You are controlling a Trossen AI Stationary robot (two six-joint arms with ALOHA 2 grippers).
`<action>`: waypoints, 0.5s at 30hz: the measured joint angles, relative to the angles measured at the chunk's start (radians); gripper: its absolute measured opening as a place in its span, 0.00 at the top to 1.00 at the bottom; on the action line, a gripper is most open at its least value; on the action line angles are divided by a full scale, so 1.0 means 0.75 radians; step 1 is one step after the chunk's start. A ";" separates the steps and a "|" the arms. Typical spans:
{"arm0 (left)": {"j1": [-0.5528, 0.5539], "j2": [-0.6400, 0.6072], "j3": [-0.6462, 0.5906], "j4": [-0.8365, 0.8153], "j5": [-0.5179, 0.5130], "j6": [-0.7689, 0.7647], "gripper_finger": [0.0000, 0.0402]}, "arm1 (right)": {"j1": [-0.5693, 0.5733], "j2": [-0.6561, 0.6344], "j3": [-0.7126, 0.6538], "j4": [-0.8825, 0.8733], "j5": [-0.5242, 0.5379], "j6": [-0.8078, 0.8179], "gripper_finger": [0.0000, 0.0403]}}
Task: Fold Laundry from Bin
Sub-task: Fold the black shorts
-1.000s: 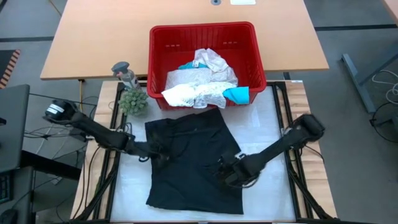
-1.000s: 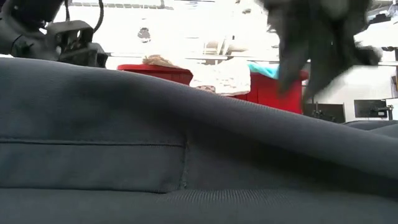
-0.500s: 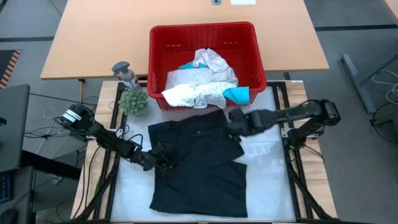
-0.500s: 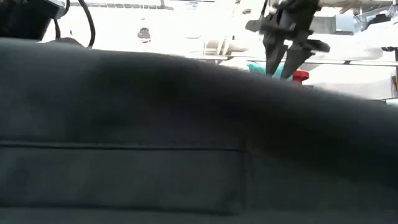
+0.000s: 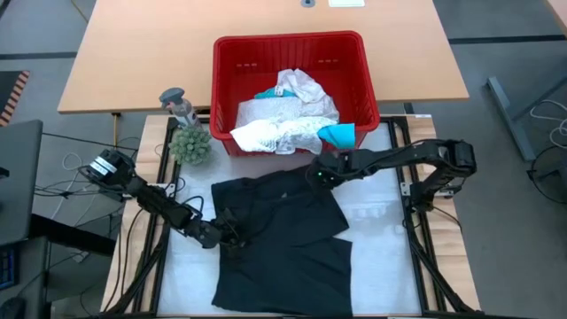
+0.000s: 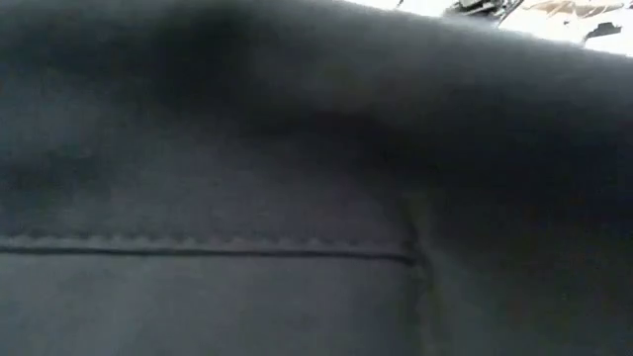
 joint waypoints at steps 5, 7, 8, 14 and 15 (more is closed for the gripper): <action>0.000 0.001 0.012 -0.007 0.002 -0.005 0.32 | -0.055 0.000 -0.027 0.071 0.046 -0.050 0.45; 0.000 0.001 0.012 -0.009 0.002 -0.005 0.32 | -0.076 0.017 -0.026 0.071 0.060 -0.083 0.44; 0.000 0.001 0.012 -0.014 0.002 -0.007 0.32 | -0.085 0.022 -0.026 0.065 0.049 -0.097 0.44; 0.000 0.001 0.014 -0.039 0.001 -0.019 0.32 | -0.078 0.113 -0.026 0.066 0.033 -0.144 0.44; 0.000 0.000 0.015 -0.040 0.001 -0.019 0.32 | -0.075 0.124 -0.026 0.077 0.025 -0.148 0.44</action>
